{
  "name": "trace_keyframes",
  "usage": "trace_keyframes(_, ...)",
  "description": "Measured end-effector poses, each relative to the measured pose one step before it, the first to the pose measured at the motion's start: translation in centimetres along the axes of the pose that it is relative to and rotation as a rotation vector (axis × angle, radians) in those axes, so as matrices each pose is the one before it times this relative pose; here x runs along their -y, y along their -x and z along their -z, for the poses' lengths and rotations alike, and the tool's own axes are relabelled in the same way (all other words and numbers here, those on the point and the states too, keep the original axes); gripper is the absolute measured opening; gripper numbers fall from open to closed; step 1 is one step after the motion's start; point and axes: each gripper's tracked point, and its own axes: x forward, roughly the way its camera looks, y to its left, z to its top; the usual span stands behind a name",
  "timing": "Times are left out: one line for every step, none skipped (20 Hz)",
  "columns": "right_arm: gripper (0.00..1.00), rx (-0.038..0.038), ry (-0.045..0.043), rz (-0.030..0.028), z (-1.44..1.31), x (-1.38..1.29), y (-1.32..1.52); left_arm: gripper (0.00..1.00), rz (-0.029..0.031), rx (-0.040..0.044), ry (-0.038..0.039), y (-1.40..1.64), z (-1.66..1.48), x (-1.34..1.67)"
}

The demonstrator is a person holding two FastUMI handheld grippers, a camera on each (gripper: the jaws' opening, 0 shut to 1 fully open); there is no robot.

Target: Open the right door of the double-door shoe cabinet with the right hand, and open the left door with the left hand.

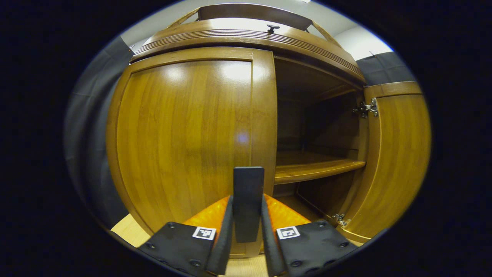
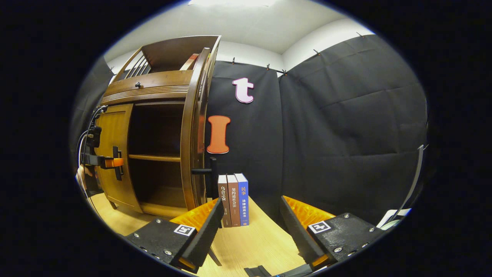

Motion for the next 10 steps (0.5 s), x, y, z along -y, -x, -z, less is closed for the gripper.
trace_keyframes(0.91,-0.00049,-0.00078,0.00067,-0.097,-0.075,-0.015,0.5,-0.00246,-0.00033,-0.01868,-0.108,-0.001,-0.006)
trace_keyframes(0.91,-0.00035,-0.00004,0.00056,-0.01,-0.097,0.072,0.45,-0.00579,0.00226,-0.01318,0.158,-0.012,0.046)
trace_keyframes(0.92,-0.0003,-0.00052,0.00088,0.032,-0.007,0.091,0.39,-0.00373,-0.0028,0.0015,-0.01,0.028,-0.015)
trace_keyframes(0.91,-0.00279,-0.00065,0.00124,0.01,-0.074,0.081,0.34,-0.00858,0.00294,0.00872,0.189,-0.007,-0.034)
trace_keyframes(0.91,-0.00427,0.00182,-0.00057,0.028,-0.142,0.178,0.33,-0.00442,-0.00755,0.00376,0.17,-0.04,0.101)
trace_keyframes(0.91,-0.00325,0.00405,-0.00031,-0.113,-0.145,0.223,0.32,-0.00015,-0.00083,-0.00489,0.53,0.313,-0.186)
trace_keyframes(0.91,-0.0005,0.00311,0.00057,-0.11,-0.083,0.118,0.32,0.00621,-0.00121,0.00019,0.454,-0.058,0.049)
trace_keyframes(0.91,0.00289,0.00039,-0.00141,-0.264,-0.187,0.193,0.32,0.01092,0.00087,0.0017,0.4,-0.193,0.009)
trace_keyframes(0.91,0.0056,-0.00085,-0.00209,-0.375,-0.201,0.324,0.33,0.01265,-0.00231,0.00239,0.664,0.056,-0.058)
trace_keyframes(1.0,0.00435,0.0005,-0.00275,-0.261,-0.277,0.222,0.32,0.01173,-0.00052,0.00465,0.901,0.04,-0.08)
